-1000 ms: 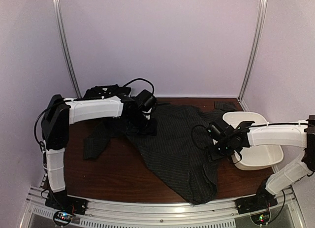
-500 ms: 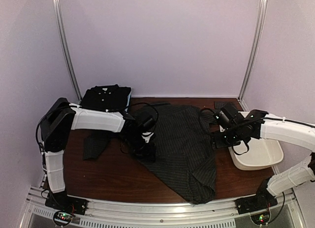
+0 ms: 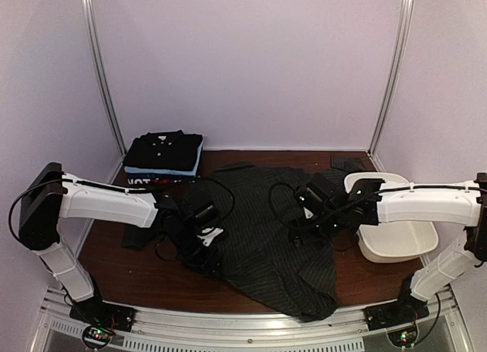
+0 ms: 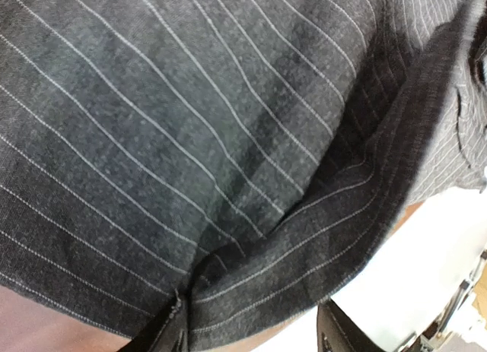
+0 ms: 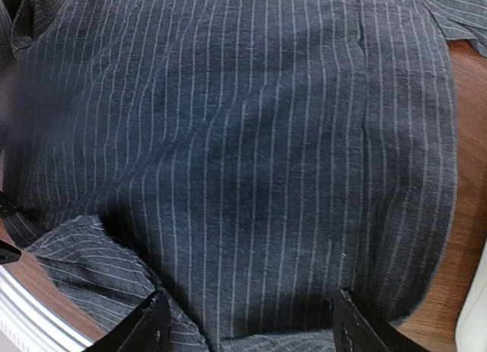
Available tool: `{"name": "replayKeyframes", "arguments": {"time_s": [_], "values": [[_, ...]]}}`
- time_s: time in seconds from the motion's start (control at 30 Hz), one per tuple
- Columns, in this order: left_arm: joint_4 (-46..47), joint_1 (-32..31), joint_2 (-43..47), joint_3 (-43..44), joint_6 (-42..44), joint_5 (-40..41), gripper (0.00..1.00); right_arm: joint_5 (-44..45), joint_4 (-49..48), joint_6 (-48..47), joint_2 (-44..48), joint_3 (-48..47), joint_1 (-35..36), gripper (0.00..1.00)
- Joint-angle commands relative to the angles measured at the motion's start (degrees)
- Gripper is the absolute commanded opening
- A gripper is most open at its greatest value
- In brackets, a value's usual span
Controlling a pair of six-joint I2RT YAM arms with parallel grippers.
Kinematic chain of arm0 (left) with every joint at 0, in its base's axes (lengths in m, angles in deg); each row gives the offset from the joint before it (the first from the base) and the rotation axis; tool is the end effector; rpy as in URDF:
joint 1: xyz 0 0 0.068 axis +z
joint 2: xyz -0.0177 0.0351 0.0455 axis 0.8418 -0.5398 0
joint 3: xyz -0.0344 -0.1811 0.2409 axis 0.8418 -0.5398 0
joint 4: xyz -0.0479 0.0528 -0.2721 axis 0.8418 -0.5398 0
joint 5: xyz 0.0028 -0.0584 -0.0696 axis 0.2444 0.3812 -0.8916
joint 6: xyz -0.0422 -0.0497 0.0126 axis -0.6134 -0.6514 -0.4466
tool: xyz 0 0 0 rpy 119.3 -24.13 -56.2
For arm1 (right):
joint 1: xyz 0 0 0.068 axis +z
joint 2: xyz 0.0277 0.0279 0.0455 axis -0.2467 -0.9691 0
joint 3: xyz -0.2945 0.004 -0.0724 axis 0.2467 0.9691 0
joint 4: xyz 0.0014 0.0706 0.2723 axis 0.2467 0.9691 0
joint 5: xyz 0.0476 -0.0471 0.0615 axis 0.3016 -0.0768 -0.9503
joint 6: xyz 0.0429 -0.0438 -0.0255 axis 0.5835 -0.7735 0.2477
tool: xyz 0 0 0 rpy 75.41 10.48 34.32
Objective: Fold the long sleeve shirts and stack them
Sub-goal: Flatten out the crumpled shirt at the center of the board.
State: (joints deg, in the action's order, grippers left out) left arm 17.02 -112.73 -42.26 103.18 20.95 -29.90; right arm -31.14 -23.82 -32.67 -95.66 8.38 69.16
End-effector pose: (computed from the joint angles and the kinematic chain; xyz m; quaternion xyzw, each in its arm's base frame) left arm 0.1745 -0.2853 0.1716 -0.1780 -0.9598 0.2135 0.0389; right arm 0.1791 0.2448 0.2435 -0.1521 0.9572 0.1339 0.2068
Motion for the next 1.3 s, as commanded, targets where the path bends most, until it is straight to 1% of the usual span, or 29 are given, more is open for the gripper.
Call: {"name": "replayKeyframes", "arguments": {"time_s": [0.0, 0.2, 0.27, 0.37, 0.5, 0.6, 0.67, 0.77, 0.9, 0.97, 1.1, 1.2, 1.27], "values": [[1.1, -0.7, 3.5, -4.4, 2.4, -2.2, 0.58, -2.2, -5.6, 3.6, -3.9, 0.1, 3.4, 0.74], [1.0, -1.1, 7.7, -8.3, 2.9, -3.0, 0.60, -3.6, -11.1, 3.7, -10.0, -1.6, 5.1, 0.74], [0.3, -1.2, 9.5, -7.8, 2.4, -1.8, 0.61, -3.8, -12.5, 3.4, -12.2, -1.9, 5.2, 0.74], [0.3, -0.7, 11.8, -5.9, 1.7, -2.4, 0.62, -2.5, -14.0, 2.6, -15.4, -2.9, 5.2, 0.73], [0.8, 2.2, 13.2, -3.6, 0.8, -2.8, 0.62, -3.3, -14.1, -0.1, -21.0, -6.4, 6.2, 0.73], [1.3, 7.0, 12.6, -1.8, -0.3, -1.9, 0.62, -3.0, -12.7, -1.2, -23.9, -9.3, 8.8, 0.73], [2.3, 10.6, 10.8, -0.5, -0.8, -0.7, 0.62, -3.5, -12.5, -1.4, -25.1, -9.9, 10.4, 0.73], [4.5, 15.1, 5.5, 2.1, -0.8, 0.0, 0.61, -4.7, -12.1, -1.3, -25.4, -9.9, 12.6, 0.72], [6.2, 17.9, -3.2, 5.8, 0.5, 1.2, 0.61, -6.0, -11.6, -1.2, -22.8, -10.0, 17.0, 0.72], [6.3, 19.1, -7.0, 7.4, 1.2, 1.4, 0.60, -9.0, -12.2, -0.7, -21.0, -9.8, 19.4, 0.71], [7.1, 21.9, -11.1, 9.0, 2.3, 2.0, 0.60, -13.7, -15.0, 1.1, -17.7, -9.7, 25.1, 0.66], [6.4, 23.6, -13.9, 10.9, 3.9, 2.7, 0.59, -10.8, -13.1, 2.7, -15.3, -10.0, 27.1, 0.66], [5.6, 24.5, -15.4, 12.2, 4.9, 3.7, 0.59, -5.0, -10.9, 3.7, -13.5, -9.7, 26.3, 0.66]]}}
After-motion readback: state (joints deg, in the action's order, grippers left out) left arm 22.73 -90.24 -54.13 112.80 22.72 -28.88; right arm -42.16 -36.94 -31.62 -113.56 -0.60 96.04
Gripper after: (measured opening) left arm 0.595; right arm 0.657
